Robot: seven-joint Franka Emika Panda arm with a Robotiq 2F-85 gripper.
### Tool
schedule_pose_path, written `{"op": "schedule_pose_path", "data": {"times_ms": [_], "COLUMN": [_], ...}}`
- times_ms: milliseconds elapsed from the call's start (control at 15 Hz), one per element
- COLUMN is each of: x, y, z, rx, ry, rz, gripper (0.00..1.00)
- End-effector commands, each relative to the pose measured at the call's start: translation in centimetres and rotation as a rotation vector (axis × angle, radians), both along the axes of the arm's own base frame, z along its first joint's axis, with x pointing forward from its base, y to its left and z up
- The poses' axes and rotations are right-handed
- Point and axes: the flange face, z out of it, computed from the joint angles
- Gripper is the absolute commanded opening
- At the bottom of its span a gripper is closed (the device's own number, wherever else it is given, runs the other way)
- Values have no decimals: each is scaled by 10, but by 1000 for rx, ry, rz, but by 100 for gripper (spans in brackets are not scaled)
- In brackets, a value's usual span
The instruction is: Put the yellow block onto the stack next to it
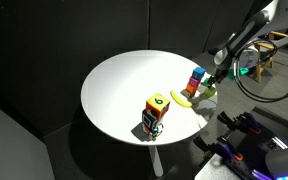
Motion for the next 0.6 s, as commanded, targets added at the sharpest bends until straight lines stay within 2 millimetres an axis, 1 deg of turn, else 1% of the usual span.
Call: {"op": "schedule_pose_path", "data": {"times_ms": [0,533], "x": [0,0], "y": [-4,-3], "z": [-4,-18], "rx": [-3,-9], "ry": [-6,13], "rz": [28,47], "gripper": [100,100]}}
